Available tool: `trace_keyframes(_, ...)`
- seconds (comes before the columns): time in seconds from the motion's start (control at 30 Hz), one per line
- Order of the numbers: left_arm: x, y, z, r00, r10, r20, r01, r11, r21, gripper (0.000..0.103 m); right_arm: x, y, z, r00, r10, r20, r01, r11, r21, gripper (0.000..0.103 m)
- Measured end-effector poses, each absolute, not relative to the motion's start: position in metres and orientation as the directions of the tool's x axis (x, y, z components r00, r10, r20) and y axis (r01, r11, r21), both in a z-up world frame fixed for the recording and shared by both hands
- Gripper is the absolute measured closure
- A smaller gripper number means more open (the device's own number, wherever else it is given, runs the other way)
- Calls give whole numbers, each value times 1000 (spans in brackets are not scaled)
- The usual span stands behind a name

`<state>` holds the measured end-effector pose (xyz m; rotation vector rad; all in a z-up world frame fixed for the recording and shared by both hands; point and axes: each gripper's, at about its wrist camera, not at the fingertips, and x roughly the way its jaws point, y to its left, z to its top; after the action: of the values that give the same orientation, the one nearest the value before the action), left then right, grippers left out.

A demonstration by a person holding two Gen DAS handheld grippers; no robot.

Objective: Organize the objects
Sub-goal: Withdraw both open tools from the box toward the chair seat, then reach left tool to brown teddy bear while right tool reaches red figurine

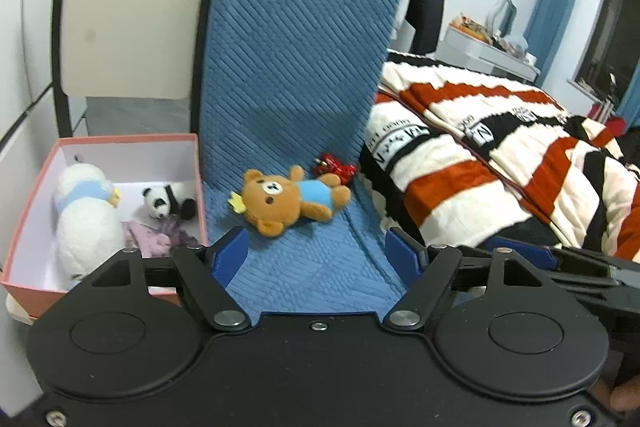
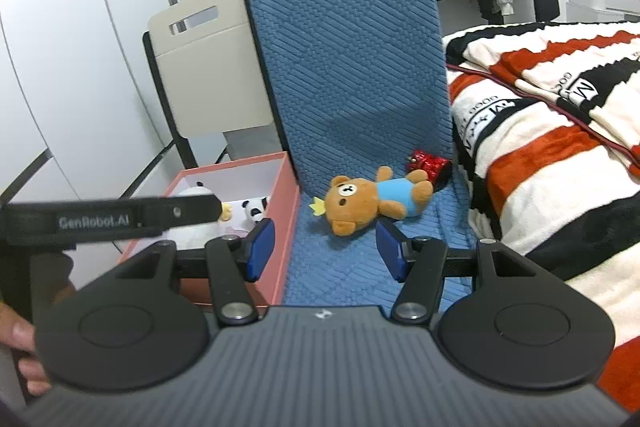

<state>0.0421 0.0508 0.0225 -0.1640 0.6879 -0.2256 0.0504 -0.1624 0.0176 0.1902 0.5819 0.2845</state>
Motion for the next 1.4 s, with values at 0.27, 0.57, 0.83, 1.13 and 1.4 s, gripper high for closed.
trace_keyframes(0.27,52,23,-1,728,-278,-627,178,960,-219,25,65,-188,-6,802,291,-521,-182,951,252,44)
trace_keyframes(0.57,76,13,-24,711,-296,-638,187,954,-234,23,85,-203,-32,816,251,-521,-145,961,237,44)
trace_keyframes(0.83,93,20,-42,719,-286,-633,172,956,-237,23,98,-203,-54,816,238,-526,-142,966,216,44)
trace_keyframes(1.13,117,26,-82,672,-295,-679,144,952,-270,21,118,-194,-87,816,236,-527,-164,970,180,44)
trace_keyframes(1.4,150,26,-113,700,-235,-674,125,970,-208,10,141,-208,-99,828,220,-515,-101,963,250,44)
